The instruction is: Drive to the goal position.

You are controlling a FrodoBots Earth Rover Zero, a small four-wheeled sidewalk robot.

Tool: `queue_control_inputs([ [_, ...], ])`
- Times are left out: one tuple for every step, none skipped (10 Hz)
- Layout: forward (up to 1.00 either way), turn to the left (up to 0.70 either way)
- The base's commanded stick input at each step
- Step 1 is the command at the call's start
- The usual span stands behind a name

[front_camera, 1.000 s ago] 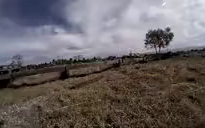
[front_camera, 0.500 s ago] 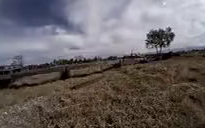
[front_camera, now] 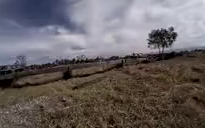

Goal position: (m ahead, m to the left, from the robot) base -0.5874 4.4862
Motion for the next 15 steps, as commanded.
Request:
queue_control_inputs([
  [0.0, 0.45],
  [0.0, 0.45],
  [0.0, 0.45],
  [0.0, 0.45],
  [0.0, 0.45],
  [0.0, 0.45],
  [0.0, 0.45],
  [0.0, 0.45],
  [0.0, 0.45],
  [0.0, 0.45],
  [0.0, 0.45],
  [0.0, 0.45],
  [0.0, 0.45],
  [0.0, 0.45],
  [0.0, 0.45],
])
